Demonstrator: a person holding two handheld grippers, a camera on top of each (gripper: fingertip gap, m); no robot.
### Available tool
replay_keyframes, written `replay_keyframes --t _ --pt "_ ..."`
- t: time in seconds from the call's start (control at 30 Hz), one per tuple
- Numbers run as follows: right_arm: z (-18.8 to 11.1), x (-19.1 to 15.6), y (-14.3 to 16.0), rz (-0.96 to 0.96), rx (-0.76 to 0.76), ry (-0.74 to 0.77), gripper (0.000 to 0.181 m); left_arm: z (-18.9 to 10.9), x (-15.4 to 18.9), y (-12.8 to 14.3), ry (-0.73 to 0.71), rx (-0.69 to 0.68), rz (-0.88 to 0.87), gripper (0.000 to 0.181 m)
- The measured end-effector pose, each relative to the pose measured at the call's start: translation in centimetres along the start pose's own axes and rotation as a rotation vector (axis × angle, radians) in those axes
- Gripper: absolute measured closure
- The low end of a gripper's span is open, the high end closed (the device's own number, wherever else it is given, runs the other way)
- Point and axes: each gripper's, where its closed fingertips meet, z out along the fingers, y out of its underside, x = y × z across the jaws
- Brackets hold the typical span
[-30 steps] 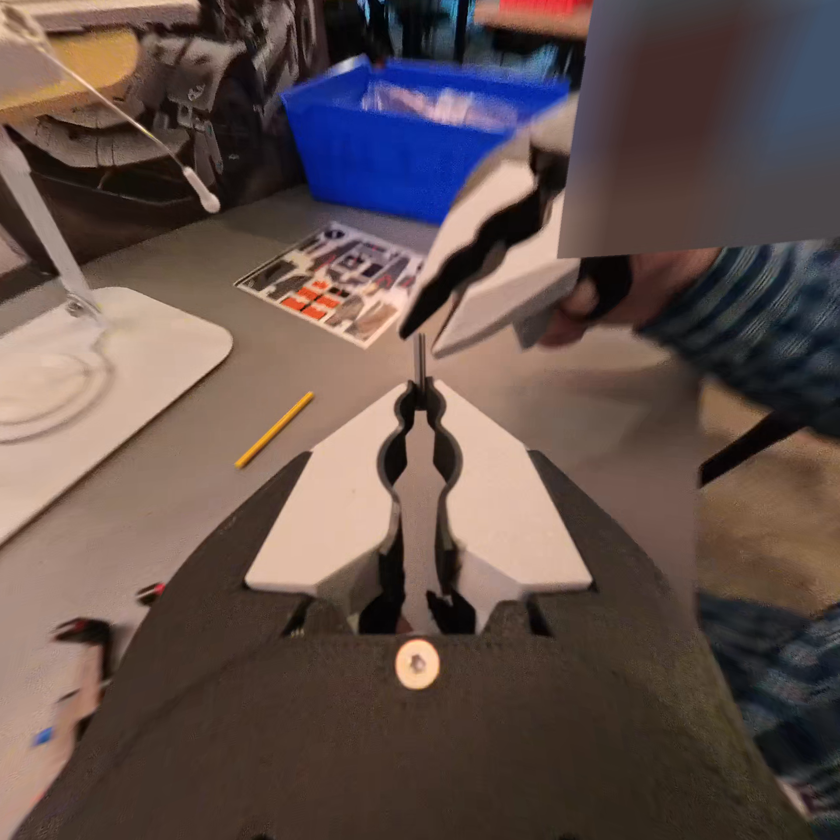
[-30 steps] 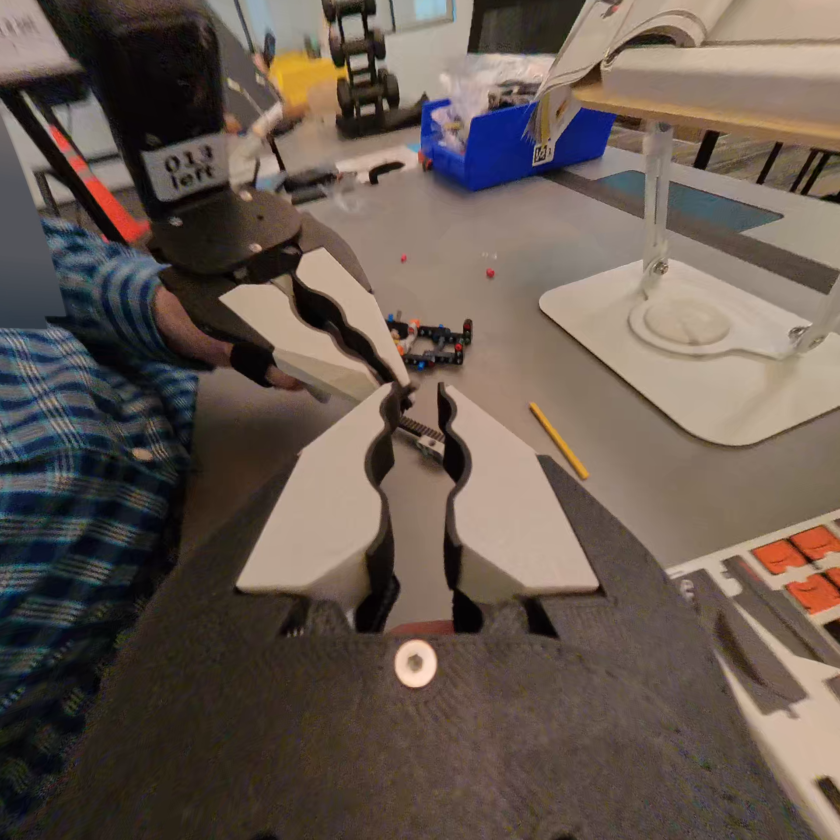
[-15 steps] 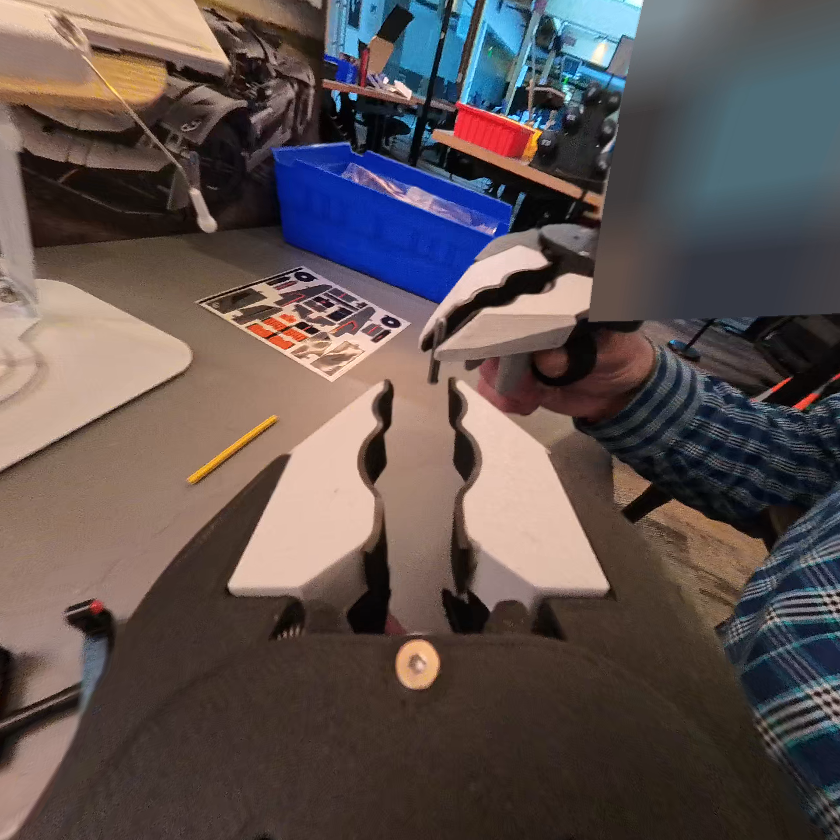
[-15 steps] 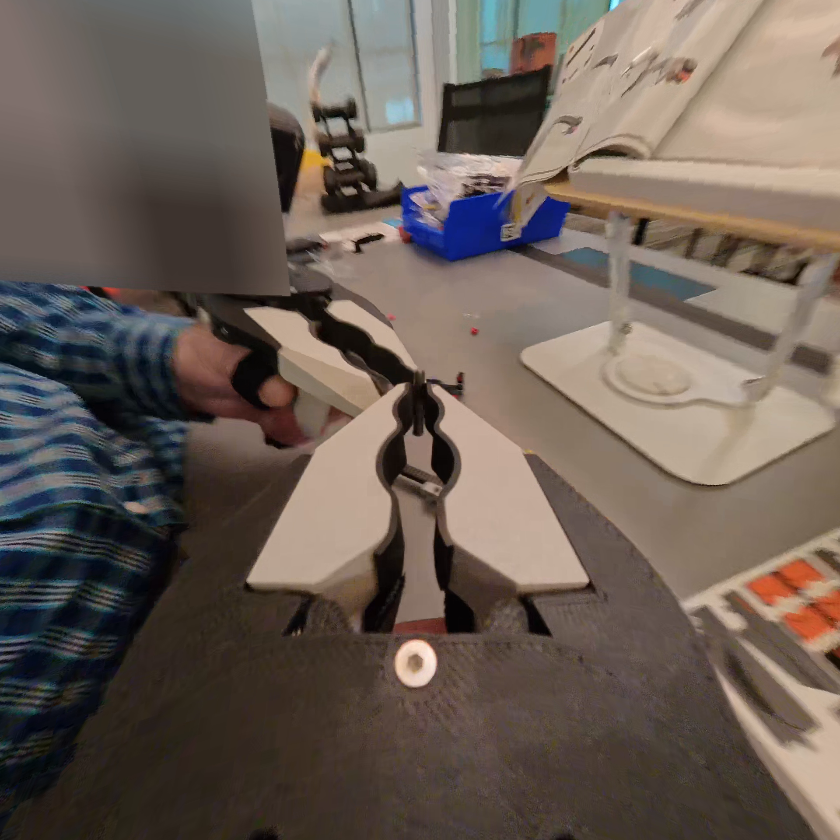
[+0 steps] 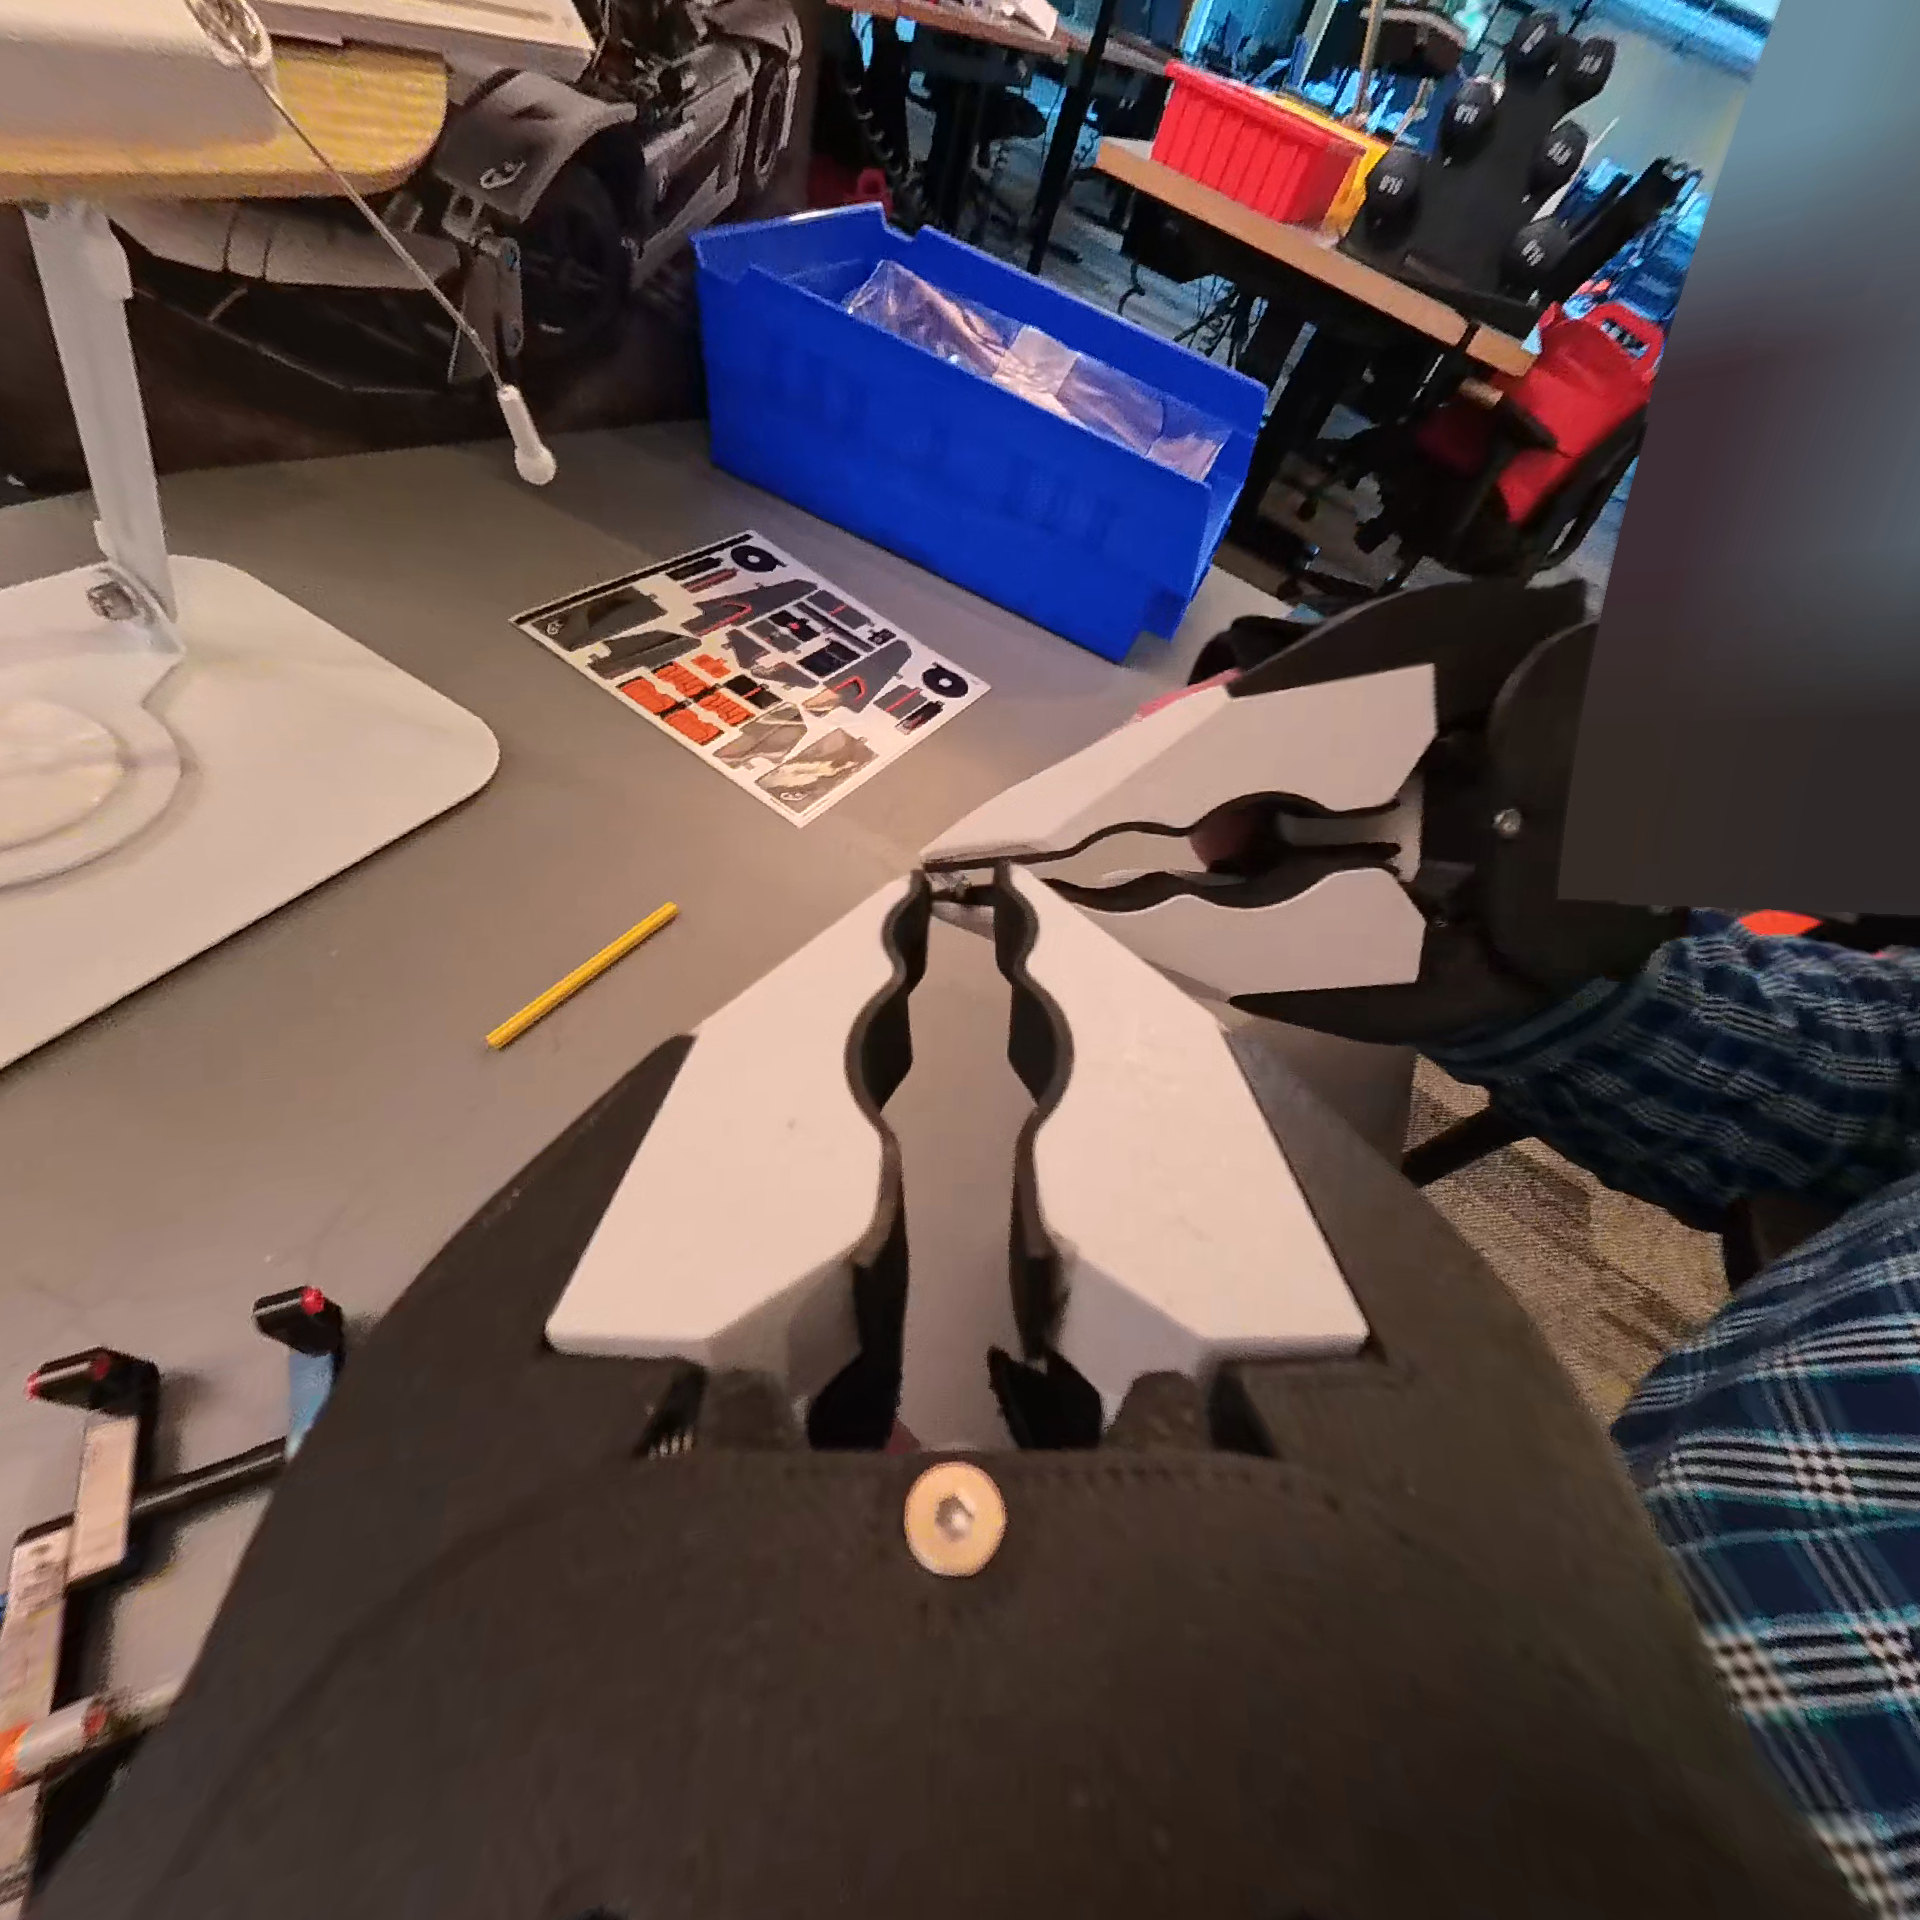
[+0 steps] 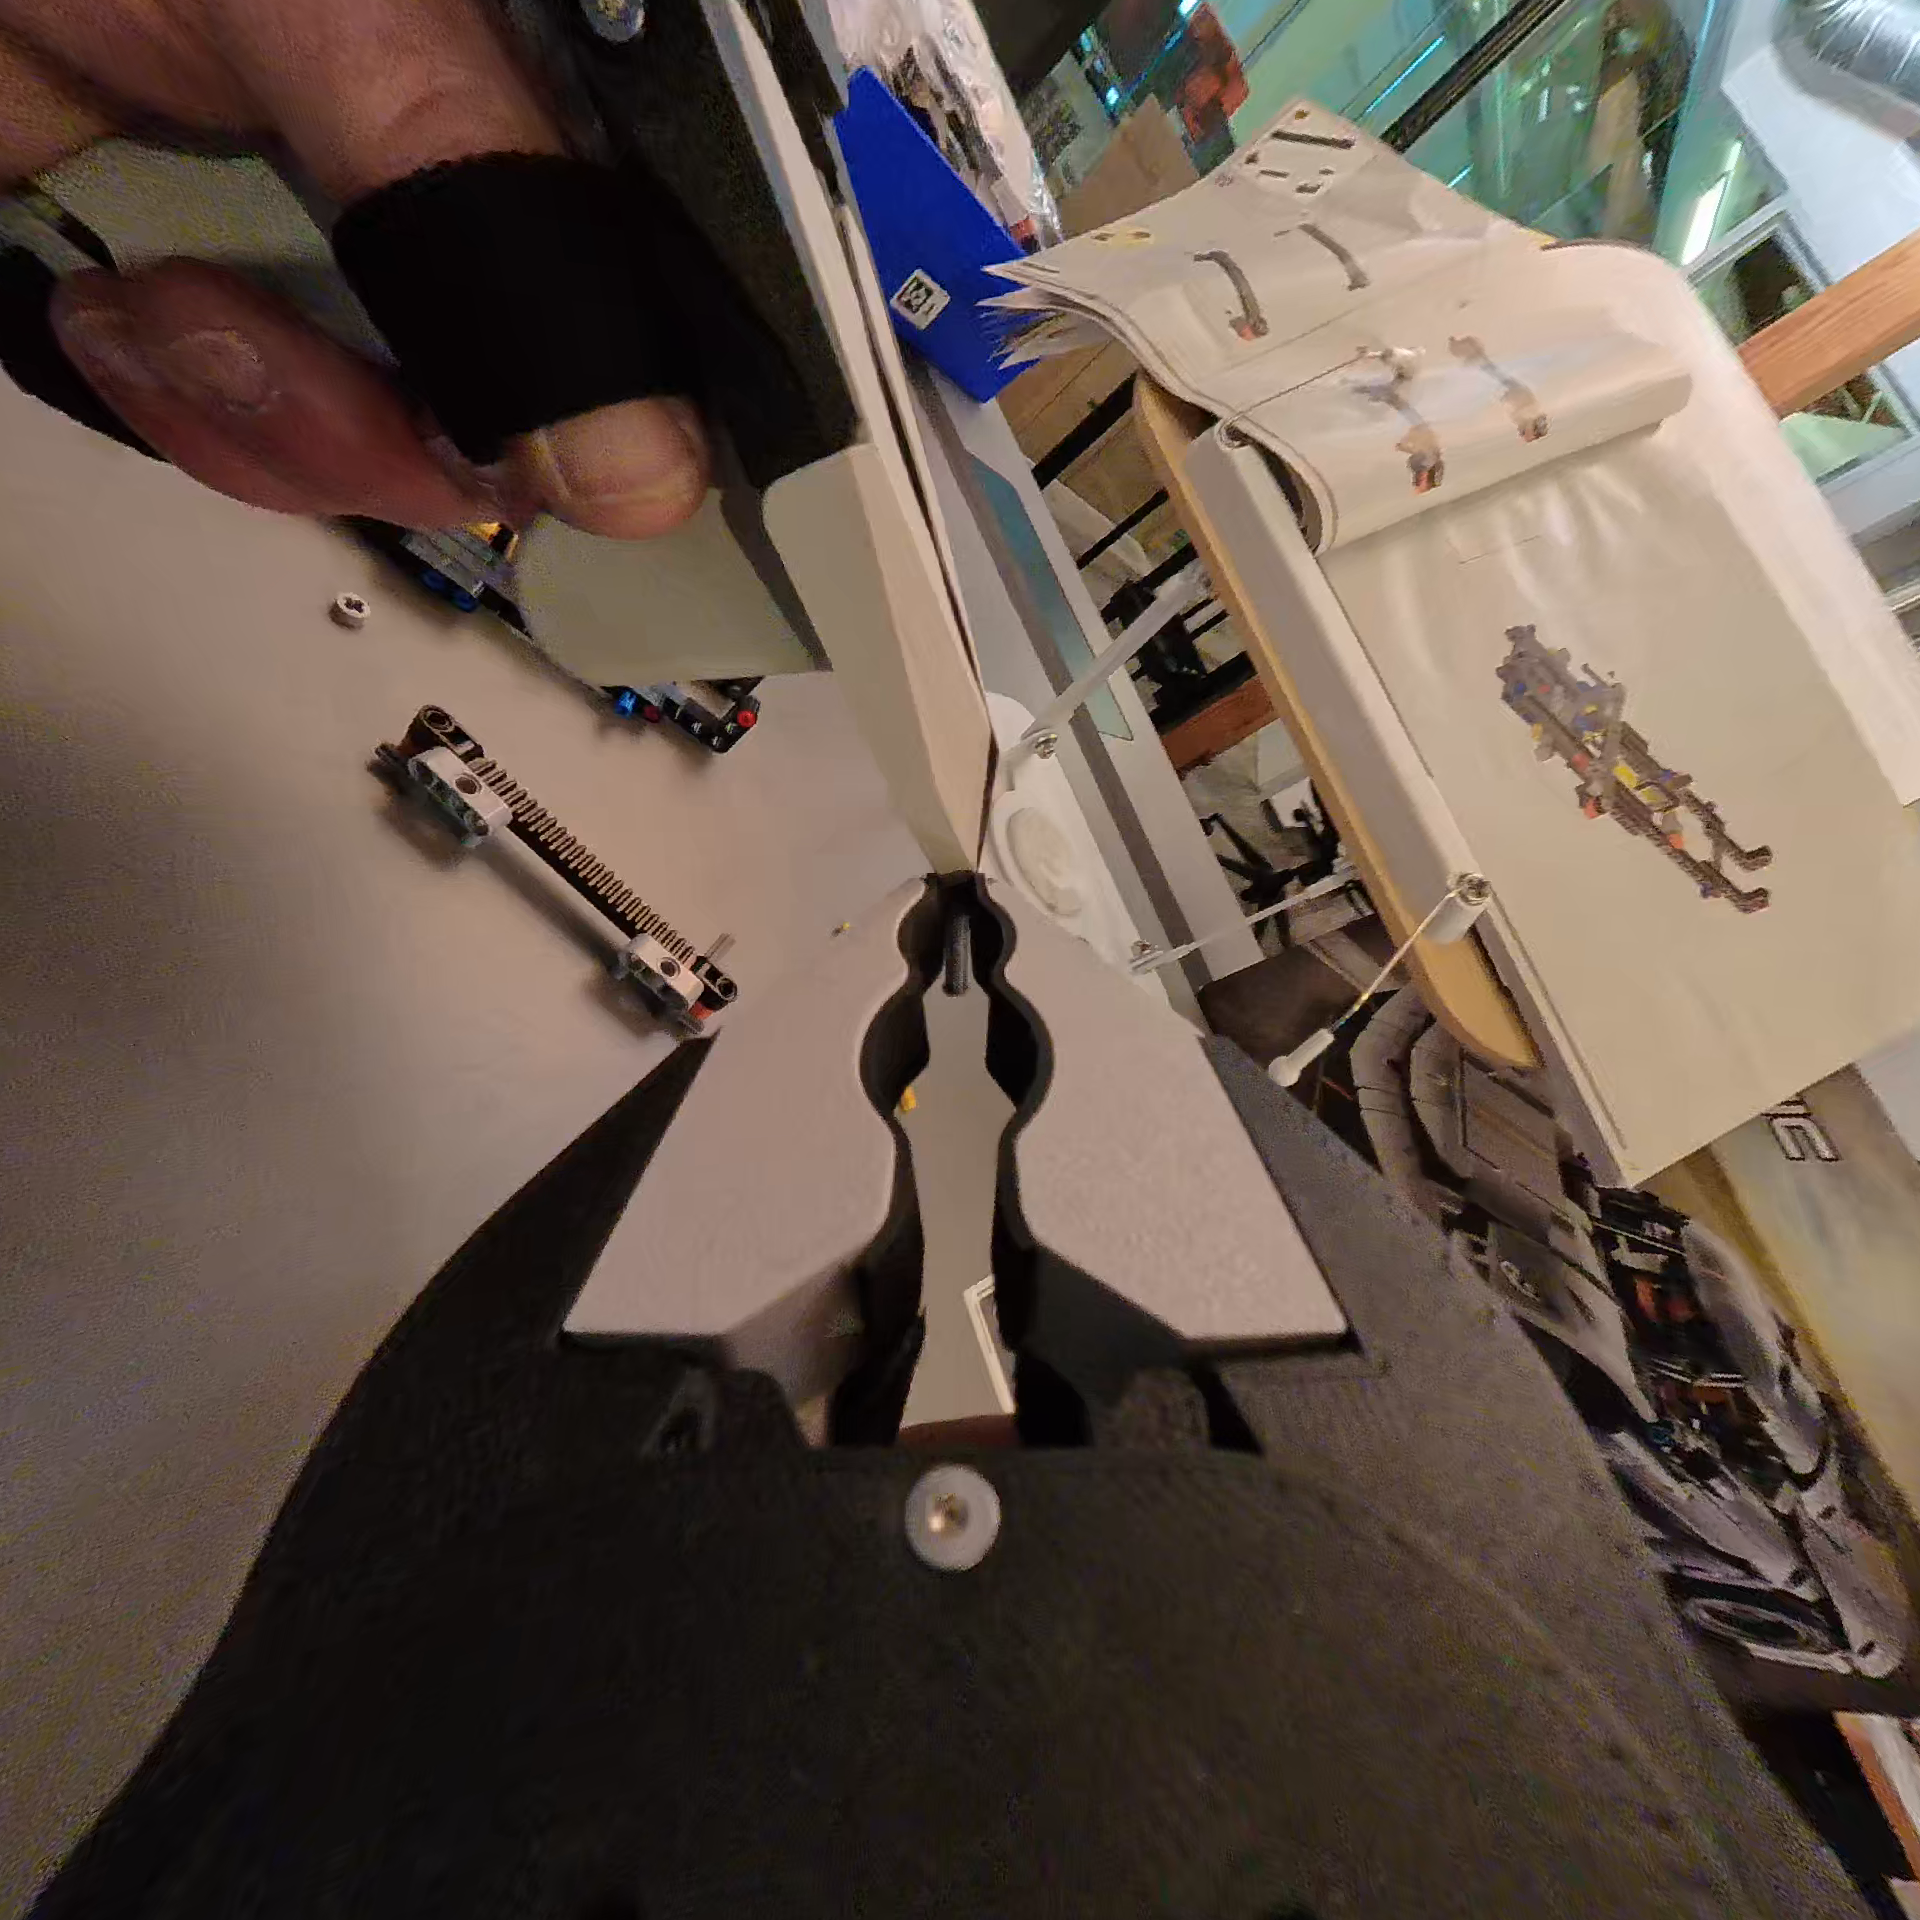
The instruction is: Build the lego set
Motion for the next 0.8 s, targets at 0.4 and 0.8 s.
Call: replay_keyframes --t 0.4,0.8 --pt "-1.5 -0.1 -0.9 0.004 0.112 -0.028 0.175 -1.2 0.8 -0.1 0.18 0.012 -0.136 0.179" --pt "-1.1 -2.0 -1.4 0.06 0.124 -0.164 0.181 -2.6 1.5 1.0 0.311 -0.01 -0.266 0.179"
